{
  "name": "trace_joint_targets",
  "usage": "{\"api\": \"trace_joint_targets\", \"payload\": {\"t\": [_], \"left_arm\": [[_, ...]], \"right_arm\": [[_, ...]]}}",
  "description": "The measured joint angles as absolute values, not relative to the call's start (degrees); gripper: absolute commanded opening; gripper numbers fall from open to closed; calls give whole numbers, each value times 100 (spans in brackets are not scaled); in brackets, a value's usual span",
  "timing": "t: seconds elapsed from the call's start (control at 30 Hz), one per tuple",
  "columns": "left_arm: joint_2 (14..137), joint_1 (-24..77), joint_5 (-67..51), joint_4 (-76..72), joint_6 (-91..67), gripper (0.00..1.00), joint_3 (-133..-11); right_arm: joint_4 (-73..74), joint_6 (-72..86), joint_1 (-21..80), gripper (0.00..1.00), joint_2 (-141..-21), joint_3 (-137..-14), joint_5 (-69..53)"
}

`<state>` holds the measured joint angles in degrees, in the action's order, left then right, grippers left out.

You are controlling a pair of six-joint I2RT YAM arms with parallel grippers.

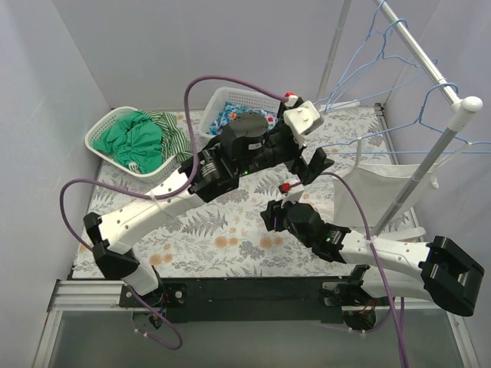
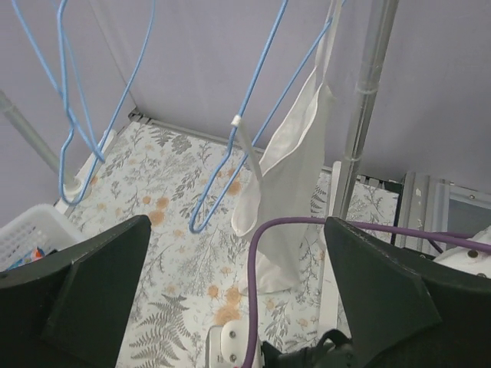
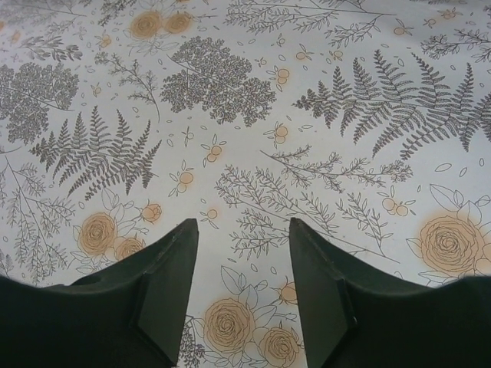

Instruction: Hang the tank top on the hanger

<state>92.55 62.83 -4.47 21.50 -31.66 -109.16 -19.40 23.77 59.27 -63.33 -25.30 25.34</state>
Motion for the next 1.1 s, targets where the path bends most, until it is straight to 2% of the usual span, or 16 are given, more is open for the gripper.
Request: {"api": "trace_joint_targets", "payload": {"t": [0.23, 0.37, 0.57, 0.8, 1.1], "left_arm": [[7791, 6272, 565, 1876, -4064, 98, -9052], [6652, 6204, 1181, 1806, -4971, 98, -7572], [5389, 6156, 1588, 2049, -6233, 98, -5728], [5297, 6156, 1806, 2650, -7815, 98, -4410], [5284, 6156, 2434, 3135, -8862, 98, -4174]], "right_arm": [[-1778, 2377, 5933, 63, -6663, -2585, 2316], [-1660, 2379, 5951, 65, -6785, -2585, 2185], [-1638, 2386, 5968, 68, -6987, -2587, 1988], [-1632, 2436, 5970, 74, -7032, -2589, 1863], [-1623, 2526, 5970, 80, -6499, -2587, 1800]]}}
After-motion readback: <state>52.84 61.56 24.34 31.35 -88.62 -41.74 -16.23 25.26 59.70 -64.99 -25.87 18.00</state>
